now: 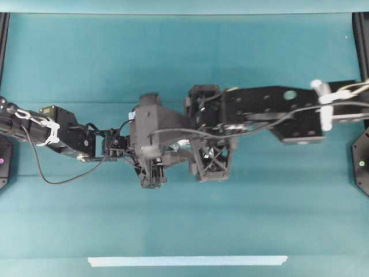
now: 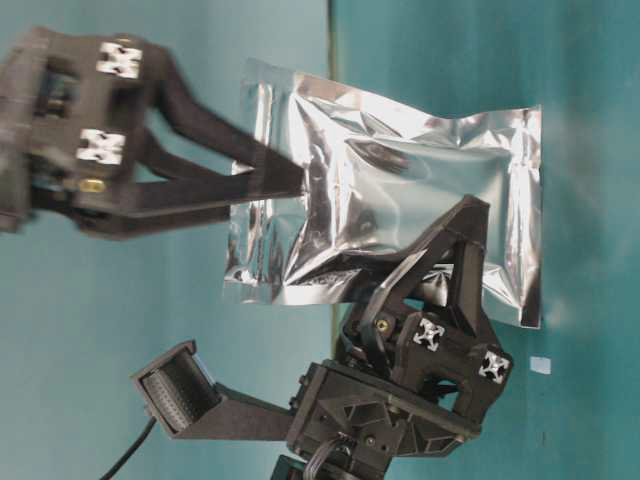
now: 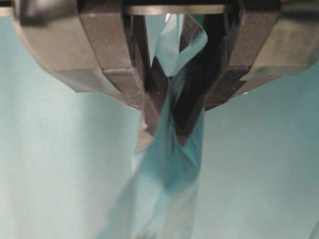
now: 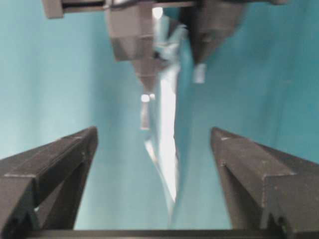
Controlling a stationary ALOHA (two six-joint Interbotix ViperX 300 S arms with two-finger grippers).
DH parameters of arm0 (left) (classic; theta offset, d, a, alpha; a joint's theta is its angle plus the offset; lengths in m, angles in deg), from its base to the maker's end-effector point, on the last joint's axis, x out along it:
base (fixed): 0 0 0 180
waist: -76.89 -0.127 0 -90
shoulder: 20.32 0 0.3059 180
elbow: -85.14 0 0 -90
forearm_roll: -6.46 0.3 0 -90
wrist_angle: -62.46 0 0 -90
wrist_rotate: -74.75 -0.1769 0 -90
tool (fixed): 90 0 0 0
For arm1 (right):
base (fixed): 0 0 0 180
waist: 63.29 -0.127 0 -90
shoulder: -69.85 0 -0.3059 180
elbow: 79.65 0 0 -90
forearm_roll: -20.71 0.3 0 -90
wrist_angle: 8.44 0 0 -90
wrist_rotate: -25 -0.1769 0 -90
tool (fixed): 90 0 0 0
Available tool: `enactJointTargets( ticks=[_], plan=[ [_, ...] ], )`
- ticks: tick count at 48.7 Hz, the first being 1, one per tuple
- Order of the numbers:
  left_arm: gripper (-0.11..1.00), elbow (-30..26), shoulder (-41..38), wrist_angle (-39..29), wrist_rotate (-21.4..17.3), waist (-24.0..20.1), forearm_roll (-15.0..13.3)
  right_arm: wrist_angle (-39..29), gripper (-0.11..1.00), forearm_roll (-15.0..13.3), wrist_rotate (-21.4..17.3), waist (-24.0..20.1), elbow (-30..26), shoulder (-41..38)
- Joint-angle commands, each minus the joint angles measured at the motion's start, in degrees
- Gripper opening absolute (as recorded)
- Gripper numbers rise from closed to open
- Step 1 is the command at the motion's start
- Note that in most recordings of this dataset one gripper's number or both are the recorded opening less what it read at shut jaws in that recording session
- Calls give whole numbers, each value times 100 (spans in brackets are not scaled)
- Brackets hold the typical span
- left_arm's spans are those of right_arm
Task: Hand over the silver zip bag and make it stand upright.
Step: 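Close the left gripper on the bag and open the right gripper, then withdraw the right gripper to the right, left gripper holding the bag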
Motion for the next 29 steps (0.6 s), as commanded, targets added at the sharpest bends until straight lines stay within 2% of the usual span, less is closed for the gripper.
enactJointTargets(
  ticks=[1, 10, 17, 24, 29],
  plan=[
    [29, -18, 44, 79, -9, 0, 9, 0, 90, -123, -237, -18, -44, 378],
    [28, -18, 44, 132, -88, 0, 9, 97, 90, -193, -712, -18, 431, 949],
    [27, -9, 44, 141, -114, -9, 9, 527, 90, -202, -1187, -26, 1107, 1556],
    [27, 9, 53, 176, -114, -9, 9, 1336, 90, -202, -1670, -26, 1881, 2259],
    [27, 18, 53, 185, -114, -18, 9, 2259, 89, -202, -1846, -44, 2593, 2865]
  ],
)
